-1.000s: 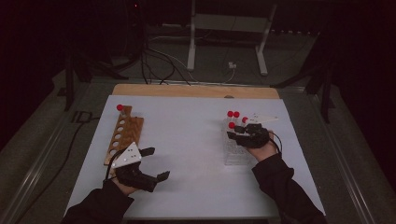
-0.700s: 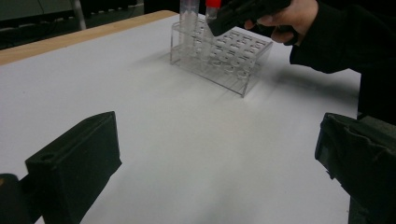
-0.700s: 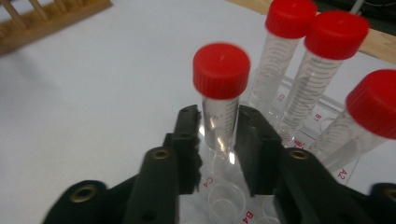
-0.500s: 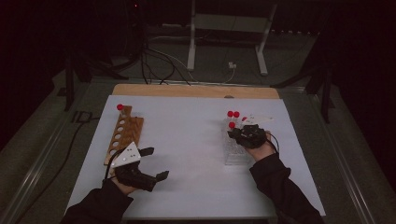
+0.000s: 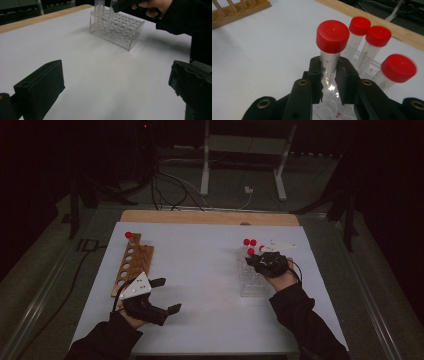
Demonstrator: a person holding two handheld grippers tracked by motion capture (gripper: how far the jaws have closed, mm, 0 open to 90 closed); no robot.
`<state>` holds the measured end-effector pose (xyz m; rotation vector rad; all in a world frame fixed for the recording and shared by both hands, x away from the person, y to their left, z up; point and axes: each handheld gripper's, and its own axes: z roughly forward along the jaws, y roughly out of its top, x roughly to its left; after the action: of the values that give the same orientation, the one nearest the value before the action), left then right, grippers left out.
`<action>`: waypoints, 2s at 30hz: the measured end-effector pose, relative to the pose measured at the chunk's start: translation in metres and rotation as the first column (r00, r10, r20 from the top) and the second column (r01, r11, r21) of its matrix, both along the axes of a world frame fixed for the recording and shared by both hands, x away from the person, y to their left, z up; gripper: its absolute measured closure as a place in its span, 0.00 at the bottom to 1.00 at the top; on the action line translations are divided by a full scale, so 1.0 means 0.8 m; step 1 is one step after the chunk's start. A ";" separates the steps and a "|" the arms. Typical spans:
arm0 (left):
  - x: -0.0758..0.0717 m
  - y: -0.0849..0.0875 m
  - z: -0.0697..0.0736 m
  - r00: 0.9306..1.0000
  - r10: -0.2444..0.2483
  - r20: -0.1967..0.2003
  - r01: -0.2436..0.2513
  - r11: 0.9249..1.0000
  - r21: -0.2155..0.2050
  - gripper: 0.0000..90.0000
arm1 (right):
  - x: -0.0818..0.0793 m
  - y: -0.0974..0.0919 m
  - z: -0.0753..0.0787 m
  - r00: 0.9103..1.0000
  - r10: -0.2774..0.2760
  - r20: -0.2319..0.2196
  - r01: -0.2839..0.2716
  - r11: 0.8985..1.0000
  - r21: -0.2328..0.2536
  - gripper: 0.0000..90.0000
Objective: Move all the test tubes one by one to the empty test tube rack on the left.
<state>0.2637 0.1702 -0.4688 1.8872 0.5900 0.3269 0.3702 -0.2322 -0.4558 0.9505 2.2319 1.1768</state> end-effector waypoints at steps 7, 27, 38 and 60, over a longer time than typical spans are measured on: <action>-0.001 -0.001 0.002 1.000 -0.010 -0.003 0.010 1.000 -0.004 0.01 | -0.004 -0.003 0.016 1.000 0.002 0.017 -0.002 1.000 0.010 0.83; -0.004 0.000 0.016 1.000 -0.010 0.027 0.011 0.999 -0.033 0.01 | -0.027 0.014 0.066 0.996 0.053 0.069 -0.055 0.998 0.020 0.84; -0.009 -0.009 0.027 0.998 -0.035 0.060 0.036 0.999 -0.022 0.01 | -0.048 0.040 0.053 0.991 0.126 0.039 -0.127 0.992 0.017 0.83; -0.004 -0.043 0.052 0.989 -0.106 0.104 0.108 0.994 -0.016 0.01 | -0.092 0.095 0.009 0.964 0.264 -0.041 -0.264 0.964 -0.001 0.83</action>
<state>0.2604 0.1356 -0.4271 1.8610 0.4195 0.3440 0.2963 -0.1560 -0.4483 0.6937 2.4513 1.2710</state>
